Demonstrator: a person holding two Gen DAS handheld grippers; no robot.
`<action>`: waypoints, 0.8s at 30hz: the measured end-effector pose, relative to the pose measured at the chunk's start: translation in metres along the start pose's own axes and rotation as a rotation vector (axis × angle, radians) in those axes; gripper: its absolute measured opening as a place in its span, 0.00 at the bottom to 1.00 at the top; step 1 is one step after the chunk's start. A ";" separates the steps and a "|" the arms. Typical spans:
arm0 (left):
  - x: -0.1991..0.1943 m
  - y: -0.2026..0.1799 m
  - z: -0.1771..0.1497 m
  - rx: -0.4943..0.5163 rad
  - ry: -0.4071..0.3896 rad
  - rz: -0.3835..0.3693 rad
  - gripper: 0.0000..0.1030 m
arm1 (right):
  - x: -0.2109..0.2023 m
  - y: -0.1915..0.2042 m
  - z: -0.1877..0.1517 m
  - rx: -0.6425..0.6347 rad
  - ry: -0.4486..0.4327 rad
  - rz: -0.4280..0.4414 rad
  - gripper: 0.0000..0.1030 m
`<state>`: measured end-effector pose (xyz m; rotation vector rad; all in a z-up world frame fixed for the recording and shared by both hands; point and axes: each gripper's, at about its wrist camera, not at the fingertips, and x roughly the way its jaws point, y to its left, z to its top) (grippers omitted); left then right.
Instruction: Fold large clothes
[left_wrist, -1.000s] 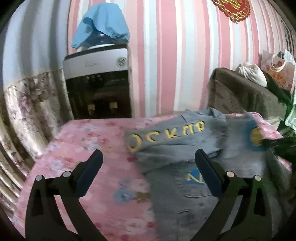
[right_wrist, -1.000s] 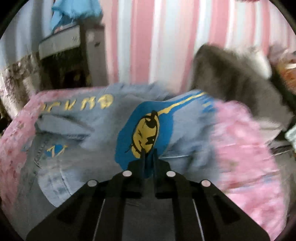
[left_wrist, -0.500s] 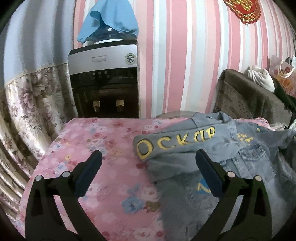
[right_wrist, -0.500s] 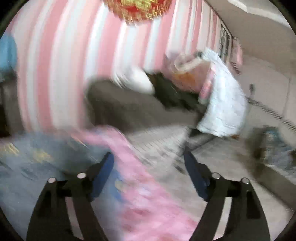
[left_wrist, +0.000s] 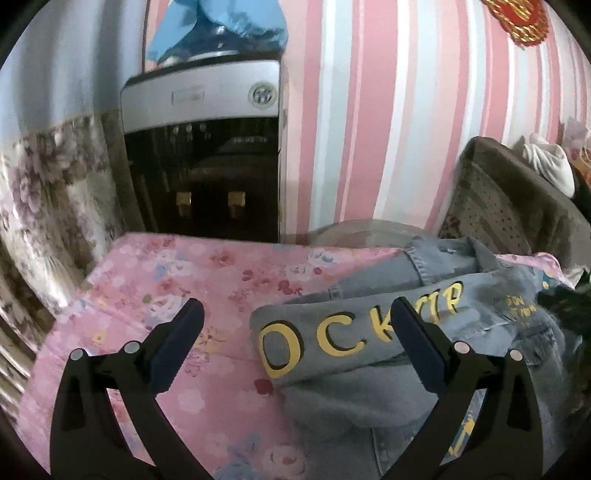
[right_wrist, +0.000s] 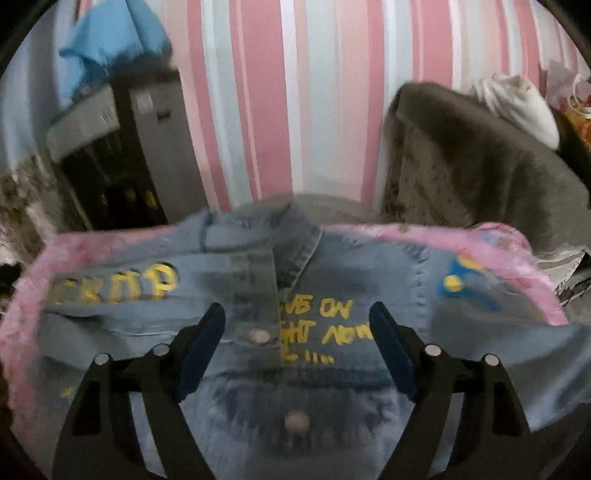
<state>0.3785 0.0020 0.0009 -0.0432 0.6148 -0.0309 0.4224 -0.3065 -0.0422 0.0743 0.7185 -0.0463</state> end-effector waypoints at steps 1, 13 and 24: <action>0.004 0.001 -0.002 -0.008 0.005 -0.004 0.97 | 0.014 0.002 0.000 -0.002 0.021 -0.002 0.78; 0.013 0.022 -0.007 -0.026 0.018 0.012 0.97 | -0.004 0.000 -0.006 0.038 0.013 0.038 0.26; 0.076 -0.041 -0.027 0.224 0.208 0.113 0.97 | 0.002 -0.057 -0.034 0.082 0.164 -0.066 0.40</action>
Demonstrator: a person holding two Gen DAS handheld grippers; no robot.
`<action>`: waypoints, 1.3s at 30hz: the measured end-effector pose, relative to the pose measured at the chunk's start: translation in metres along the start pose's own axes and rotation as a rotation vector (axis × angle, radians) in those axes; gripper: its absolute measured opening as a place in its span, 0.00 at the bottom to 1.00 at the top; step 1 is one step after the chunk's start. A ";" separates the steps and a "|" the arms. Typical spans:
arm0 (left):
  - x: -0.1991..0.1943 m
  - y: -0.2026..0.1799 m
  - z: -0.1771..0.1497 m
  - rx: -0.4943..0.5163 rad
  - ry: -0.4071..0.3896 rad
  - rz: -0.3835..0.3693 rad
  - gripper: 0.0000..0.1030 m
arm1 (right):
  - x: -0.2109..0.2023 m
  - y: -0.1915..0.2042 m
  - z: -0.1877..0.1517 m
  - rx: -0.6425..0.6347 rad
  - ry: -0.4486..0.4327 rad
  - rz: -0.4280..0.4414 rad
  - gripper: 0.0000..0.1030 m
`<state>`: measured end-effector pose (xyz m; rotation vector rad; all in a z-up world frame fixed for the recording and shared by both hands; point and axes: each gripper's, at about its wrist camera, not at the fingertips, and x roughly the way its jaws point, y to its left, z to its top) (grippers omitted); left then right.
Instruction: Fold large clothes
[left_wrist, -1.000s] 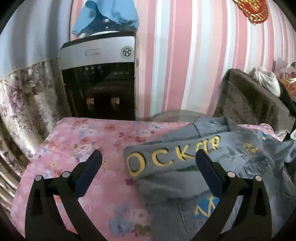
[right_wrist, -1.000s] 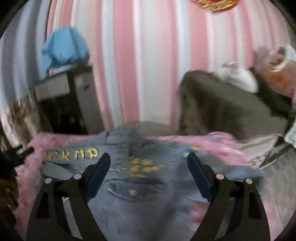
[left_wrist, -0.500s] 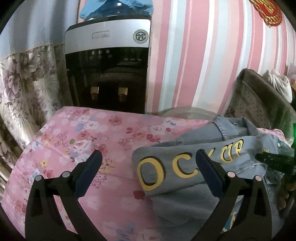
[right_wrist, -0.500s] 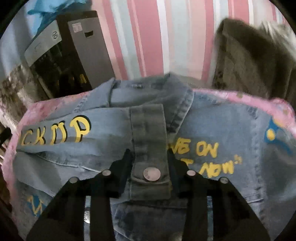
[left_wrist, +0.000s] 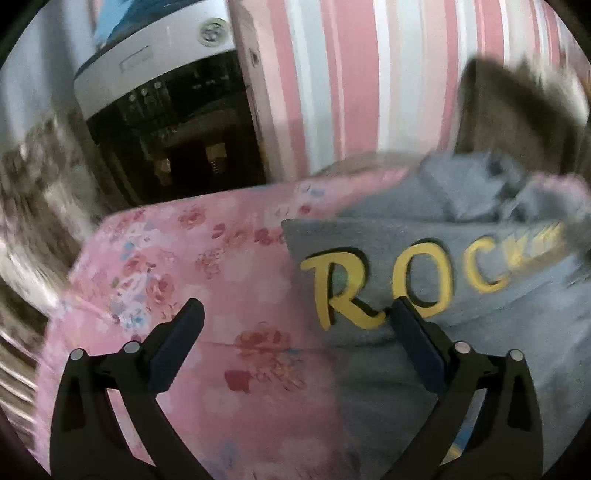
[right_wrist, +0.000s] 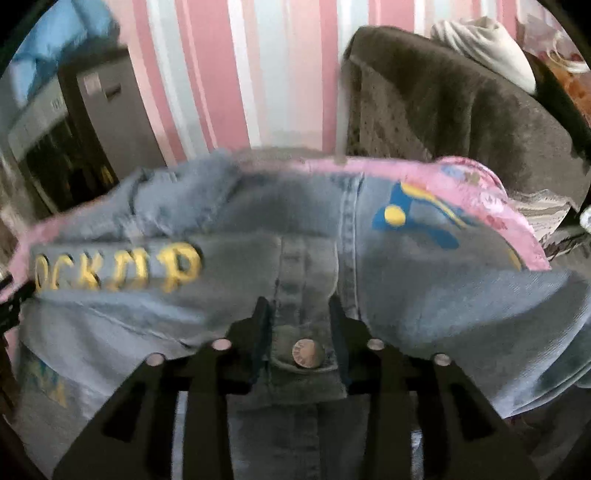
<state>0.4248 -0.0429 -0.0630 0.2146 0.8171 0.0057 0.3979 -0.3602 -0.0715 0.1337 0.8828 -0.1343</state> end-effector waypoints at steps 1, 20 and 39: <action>0.005 0.000 -0.001 0.006 0.003 0.005 0.97 | 0.000 -0.001 -0.001 0.011 -0.003 0.009 0.40; -0.150 0.068 -0.052 -0.338 -0.289 -0.169 0.97 | -0.156 -0.048 -0.063 -0.016 -0.279 -0.037 0.88; -0.184 0.065 -0.105 -0.308 -0.342 -0.279 0.97 | -0.172 -0.135 -0.163 0.202 -0.095 -0.207 0.43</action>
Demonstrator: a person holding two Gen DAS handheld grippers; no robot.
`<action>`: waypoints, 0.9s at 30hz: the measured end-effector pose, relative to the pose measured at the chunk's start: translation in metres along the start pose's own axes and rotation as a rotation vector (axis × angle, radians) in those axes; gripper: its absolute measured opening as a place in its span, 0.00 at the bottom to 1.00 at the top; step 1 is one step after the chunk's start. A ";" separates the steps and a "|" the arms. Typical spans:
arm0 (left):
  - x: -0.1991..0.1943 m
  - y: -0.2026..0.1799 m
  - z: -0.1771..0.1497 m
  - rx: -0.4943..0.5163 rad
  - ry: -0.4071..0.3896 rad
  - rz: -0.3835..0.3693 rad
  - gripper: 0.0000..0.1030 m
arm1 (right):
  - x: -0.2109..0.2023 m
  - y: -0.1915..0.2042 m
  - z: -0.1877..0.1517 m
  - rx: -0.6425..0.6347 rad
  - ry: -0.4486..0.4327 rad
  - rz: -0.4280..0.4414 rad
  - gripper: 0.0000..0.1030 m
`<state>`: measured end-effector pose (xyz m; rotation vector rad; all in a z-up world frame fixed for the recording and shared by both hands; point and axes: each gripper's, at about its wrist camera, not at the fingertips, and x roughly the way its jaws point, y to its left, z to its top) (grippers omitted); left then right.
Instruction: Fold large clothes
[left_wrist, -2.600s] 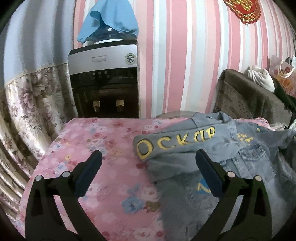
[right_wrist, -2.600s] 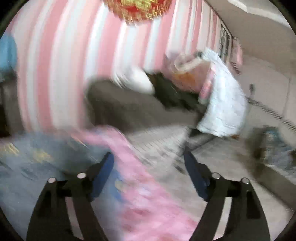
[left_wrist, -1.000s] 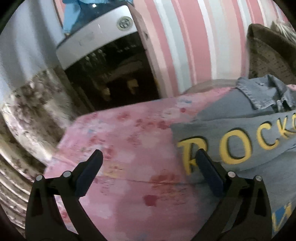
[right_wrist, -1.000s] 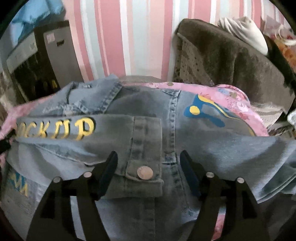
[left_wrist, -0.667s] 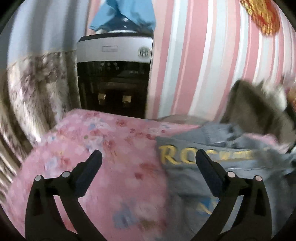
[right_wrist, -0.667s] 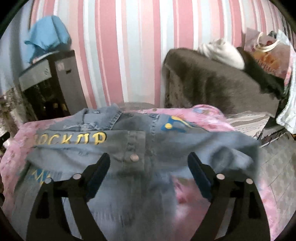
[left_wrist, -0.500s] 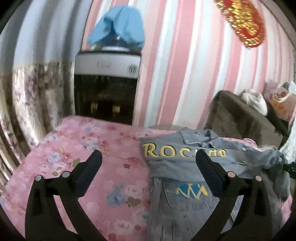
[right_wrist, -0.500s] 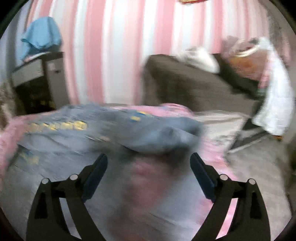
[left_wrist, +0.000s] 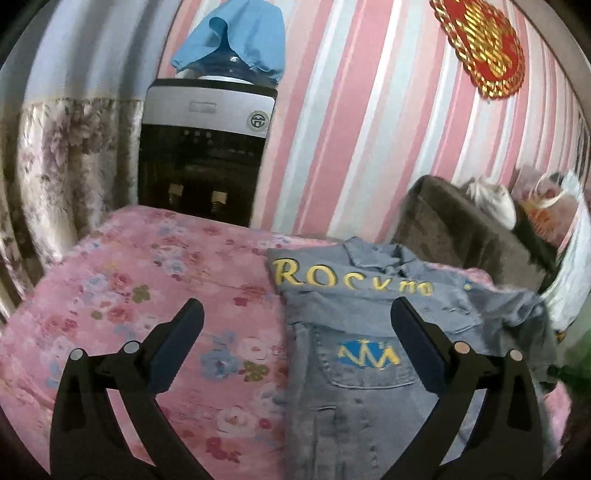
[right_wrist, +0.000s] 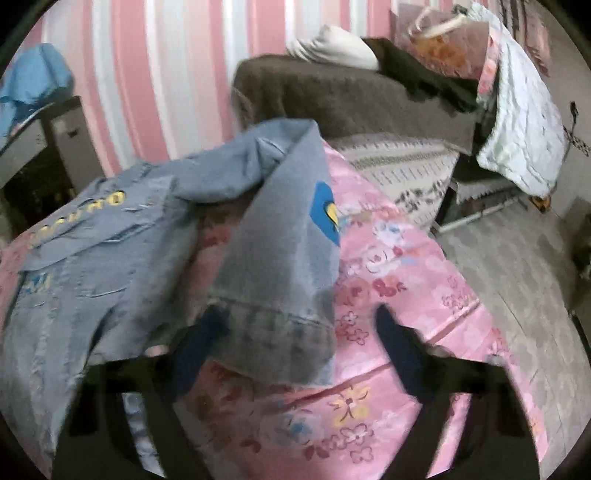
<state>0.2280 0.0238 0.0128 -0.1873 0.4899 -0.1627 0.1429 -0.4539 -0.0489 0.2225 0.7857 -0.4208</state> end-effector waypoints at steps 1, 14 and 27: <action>-0.001 0.000 0.000 0.014 -0.004 0.010 0.97 | 0.006 0.001 0.002 0.000 0.022 -0.002 0.32; -0.047 0.052 0.041 0.041 -0.083 0.113 0.97 | -0.055 0.110 0.101 -0.046 -0.207 0.241 0.14; -0.057 0.051 0.112 0.089 -0.066 0.196 0.97 | -0.072 0.286 0.133 -0.145 -0.255 0.686 0.91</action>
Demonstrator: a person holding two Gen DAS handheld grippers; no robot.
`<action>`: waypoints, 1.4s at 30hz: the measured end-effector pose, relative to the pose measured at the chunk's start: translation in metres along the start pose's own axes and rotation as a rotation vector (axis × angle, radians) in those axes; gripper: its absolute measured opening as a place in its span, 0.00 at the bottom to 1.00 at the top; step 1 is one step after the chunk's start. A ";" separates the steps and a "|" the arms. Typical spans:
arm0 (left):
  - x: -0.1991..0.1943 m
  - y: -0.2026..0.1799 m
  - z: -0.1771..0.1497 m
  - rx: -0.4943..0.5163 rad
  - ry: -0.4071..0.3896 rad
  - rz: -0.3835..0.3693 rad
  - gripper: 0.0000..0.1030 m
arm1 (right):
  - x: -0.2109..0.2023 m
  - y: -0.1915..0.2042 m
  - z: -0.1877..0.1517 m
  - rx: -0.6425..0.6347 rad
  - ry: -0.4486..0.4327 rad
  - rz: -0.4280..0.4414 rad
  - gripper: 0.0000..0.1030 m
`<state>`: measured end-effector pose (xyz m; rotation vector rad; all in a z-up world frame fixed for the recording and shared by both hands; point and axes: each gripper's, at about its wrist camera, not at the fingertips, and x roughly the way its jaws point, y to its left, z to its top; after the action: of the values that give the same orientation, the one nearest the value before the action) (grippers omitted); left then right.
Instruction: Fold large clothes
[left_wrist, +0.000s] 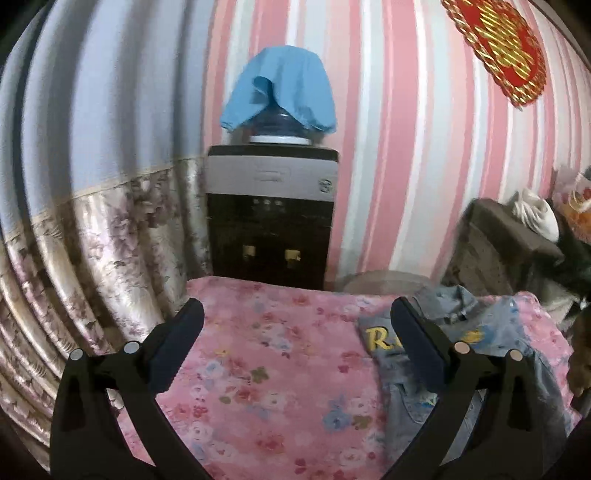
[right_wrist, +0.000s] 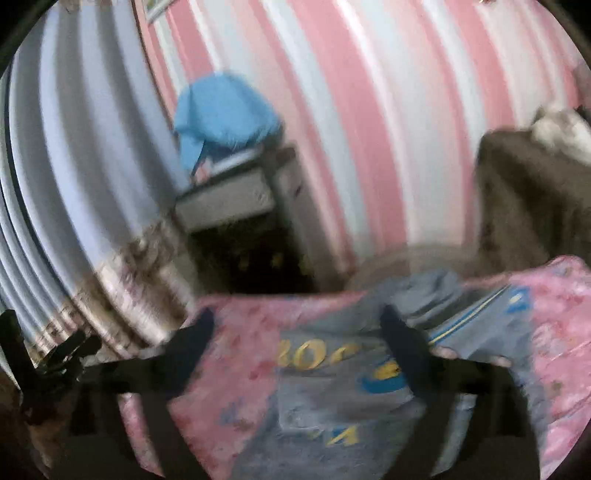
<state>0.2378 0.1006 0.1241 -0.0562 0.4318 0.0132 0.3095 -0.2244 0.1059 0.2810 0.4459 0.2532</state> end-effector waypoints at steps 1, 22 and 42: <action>0.003 -0.005 -0.002 0.012 0.009 -0.001 0.97 | -0.008 -0.013 0.000 -0.002 -0.019 -0.036 0.91; 0.172 -0.187 -0.122 0.150 0.438 -0.166 0.17 | -0.017 -0.205 -0.080 0.123 0.043 -0.404 0.91; 0.209 -0.127 -0.073 -0.031 0.360 -0.130 0.97 | 0.067 -0.207 -0.084 -0.114 0.250 -0.412 0.91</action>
<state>0.4005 -0.0305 -0.0232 -0.1177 0.7876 -0.1203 0.3667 -0.3788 -0.0591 0.0413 0.7211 -0.0912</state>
